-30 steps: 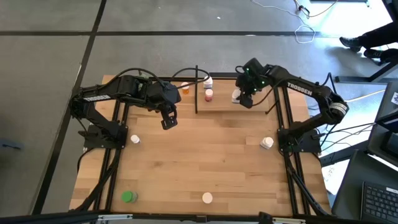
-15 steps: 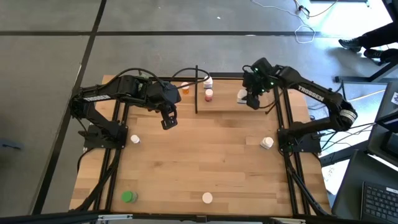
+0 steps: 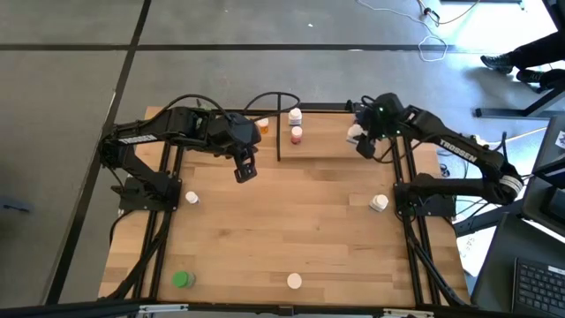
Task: Pick and place medicine bottles onto shelf by color
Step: Put the white medicine bottle on the shelf
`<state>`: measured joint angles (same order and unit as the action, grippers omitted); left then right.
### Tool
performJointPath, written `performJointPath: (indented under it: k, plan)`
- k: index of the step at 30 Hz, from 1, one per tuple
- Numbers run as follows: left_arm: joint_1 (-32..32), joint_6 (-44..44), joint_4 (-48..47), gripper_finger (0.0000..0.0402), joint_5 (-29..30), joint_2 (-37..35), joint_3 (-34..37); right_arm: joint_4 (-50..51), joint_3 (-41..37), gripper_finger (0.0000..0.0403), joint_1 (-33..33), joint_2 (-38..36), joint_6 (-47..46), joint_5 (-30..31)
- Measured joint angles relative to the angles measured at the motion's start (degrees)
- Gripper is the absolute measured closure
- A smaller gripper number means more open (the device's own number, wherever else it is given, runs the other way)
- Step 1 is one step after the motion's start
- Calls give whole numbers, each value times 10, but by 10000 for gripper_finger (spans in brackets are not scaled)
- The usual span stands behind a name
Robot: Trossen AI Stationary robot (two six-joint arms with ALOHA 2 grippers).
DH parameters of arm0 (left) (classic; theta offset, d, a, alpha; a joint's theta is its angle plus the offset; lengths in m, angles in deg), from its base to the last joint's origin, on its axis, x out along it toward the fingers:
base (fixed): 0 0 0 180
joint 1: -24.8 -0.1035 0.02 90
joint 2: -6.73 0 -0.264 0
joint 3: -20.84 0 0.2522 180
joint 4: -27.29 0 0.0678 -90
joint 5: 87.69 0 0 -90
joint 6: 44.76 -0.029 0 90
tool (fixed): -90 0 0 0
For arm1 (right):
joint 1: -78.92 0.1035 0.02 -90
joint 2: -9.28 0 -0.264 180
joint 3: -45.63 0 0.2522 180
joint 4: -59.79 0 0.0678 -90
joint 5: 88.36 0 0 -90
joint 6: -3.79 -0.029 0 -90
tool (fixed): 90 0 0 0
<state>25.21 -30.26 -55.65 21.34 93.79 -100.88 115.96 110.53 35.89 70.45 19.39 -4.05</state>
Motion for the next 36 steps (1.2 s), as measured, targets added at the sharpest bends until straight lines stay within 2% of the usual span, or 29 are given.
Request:
performJointPath:
  k: [9, 19, 36]
  plan:
    - [0, 0, -1, 401, 0, 0, 0, 33, -2, 224, -29, 2, 16, 1]
    - [0, 0, -2, 401, 0, 0, 0, -38, -71, 224, -30, -14, 43, 1]
    - [0, 1, -2, 401, 0, 0, 0, -50, -73, 224, -59, -12, 38, 17]
